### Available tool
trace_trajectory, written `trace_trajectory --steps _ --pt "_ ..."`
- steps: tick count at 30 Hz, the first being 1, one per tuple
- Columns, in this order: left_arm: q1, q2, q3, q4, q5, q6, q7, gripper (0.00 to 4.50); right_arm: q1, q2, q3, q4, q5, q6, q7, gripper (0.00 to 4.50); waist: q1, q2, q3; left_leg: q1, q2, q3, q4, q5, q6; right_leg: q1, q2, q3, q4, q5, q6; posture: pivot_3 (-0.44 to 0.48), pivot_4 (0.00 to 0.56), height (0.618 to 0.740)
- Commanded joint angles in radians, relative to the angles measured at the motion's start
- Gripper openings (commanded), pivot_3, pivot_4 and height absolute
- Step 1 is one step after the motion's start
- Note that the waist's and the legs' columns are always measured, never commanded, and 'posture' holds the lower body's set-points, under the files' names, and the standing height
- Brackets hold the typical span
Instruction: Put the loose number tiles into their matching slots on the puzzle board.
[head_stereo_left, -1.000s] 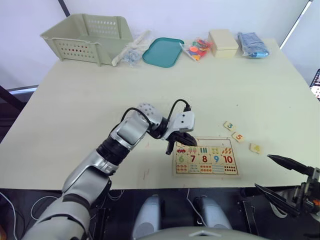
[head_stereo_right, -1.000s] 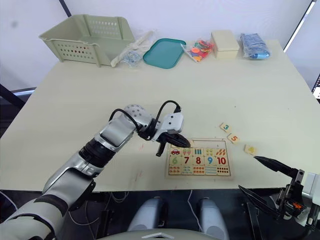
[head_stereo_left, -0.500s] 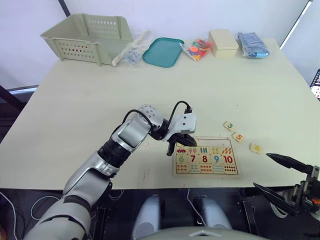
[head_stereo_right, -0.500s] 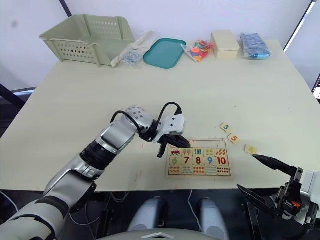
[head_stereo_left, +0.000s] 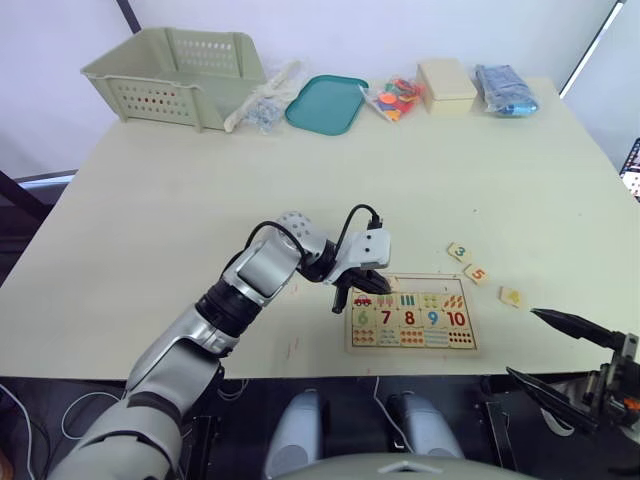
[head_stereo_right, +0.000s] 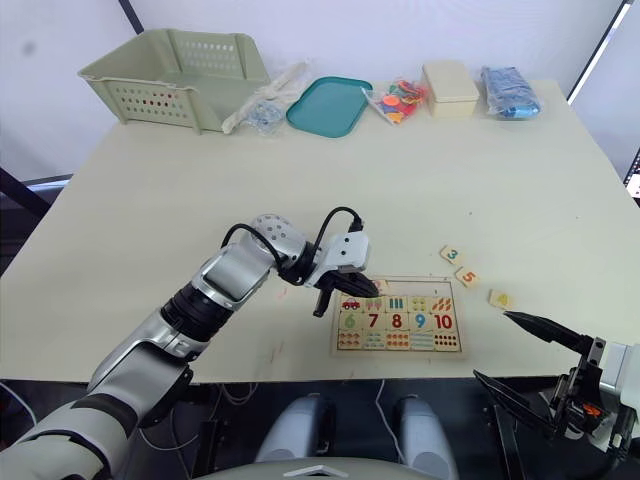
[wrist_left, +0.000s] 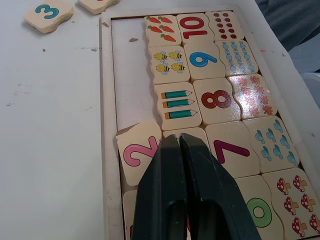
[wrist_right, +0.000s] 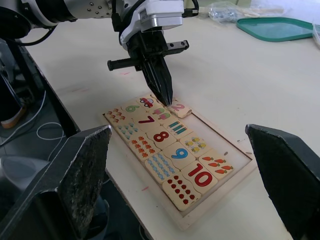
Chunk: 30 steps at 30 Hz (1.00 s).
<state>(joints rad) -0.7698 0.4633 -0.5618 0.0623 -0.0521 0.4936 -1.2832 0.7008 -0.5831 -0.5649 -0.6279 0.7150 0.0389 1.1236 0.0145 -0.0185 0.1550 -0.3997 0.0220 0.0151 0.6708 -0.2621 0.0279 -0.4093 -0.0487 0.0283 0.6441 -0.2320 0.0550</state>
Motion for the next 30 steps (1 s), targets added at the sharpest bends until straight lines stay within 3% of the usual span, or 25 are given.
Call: trace_trajectory --steps 1,30 --pt "0.002 -0.003 -0.005 -0.018 0.007 -0.011 -0.003 0.11 0.009 0.003 -0.012 -0.029 0.014 -0.015 0.002 4.50 0.000 0.000 0.000 0.000 0.000 0.000 0.000 0.000 0.000 0.000 0.000 0.000 0.000 0.000 0.000 0.000 0.150 0.740" --pt "0.010 -0.010 -0.007 -0.005 0.039 -0.020 -0.001 0.11 0.011 0.005 -0.018 -0.011 0.015 -0.025 0.019 4.50 0.000 0.000 0.000 0.000 0.000 0.000 0.000 0.000 0.000 0.000 0.000 0.000 0.000 0.000 0.000 0.000 0.150 0.740"
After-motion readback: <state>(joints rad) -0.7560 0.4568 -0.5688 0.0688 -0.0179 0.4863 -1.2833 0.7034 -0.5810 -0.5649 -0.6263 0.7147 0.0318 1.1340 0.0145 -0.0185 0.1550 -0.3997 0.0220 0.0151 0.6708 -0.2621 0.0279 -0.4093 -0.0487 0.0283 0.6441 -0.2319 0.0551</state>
